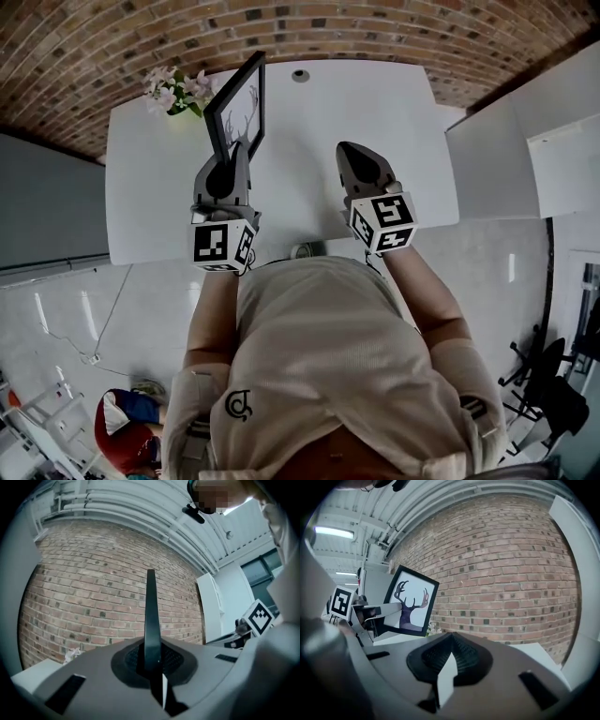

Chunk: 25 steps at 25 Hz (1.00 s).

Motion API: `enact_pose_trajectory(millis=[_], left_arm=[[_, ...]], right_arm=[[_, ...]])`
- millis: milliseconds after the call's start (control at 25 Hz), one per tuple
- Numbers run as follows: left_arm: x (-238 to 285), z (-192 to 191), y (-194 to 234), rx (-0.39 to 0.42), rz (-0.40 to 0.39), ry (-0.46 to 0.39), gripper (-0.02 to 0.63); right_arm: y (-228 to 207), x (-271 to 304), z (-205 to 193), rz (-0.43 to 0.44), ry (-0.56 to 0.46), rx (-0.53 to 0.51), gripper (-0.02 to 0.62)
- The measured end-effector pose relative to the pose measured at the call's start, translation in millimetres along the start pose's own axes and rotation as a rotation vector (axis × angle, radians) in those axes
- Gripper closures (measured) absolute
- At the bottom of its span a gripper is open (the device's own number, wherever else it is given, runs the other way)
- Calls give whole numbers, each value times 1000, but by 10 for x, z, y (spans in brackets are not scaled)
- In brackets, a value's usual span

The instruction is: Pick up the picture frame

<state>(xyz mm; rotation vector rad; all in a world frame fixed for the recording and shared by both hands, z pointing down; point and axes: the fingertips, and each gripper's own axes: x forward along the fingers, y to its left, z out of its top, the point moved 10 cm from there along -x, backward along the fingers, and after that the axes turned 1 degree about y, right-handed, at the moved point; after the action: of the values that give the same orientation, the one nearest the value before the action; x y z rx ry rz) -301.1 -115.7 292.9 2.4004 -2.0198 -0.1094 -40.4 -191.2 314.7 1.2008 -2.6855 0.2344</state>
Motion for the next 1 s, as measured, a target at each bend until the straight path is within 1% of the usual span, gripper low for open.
enact_pose_trajectory(millis=[160, 240, 360, 520, 800, 920, 1000], left_arm=[[76, 185, 75, 95, 11, -4, 583], [100, 238, 111, 127, 16, -11, 583], [147, 252, 176, 120, 22, -17, 583], [189, 234, 232, 105, 30, -15, 583], [198, 215, 260, 109, 41, -9, 583], [205, 234, 243, 131, 43, -13, 583], [217, 235, 240, 130, 35, -13, 583]], right_arm=[[31, 56, 179, -13, -101, -56, 588], [52, 71, 233, -16, -135, -73, 589], [67, 111, 285, -5, -159, -85, 589], [60, 167, 299, 16, -161, -92, 589], [74, 228, 291, 30, -131, -100, 591], [95, 242, 321, 46, -137, -110, 591], [107, 255, 332, 49, -143, -113, 591]])
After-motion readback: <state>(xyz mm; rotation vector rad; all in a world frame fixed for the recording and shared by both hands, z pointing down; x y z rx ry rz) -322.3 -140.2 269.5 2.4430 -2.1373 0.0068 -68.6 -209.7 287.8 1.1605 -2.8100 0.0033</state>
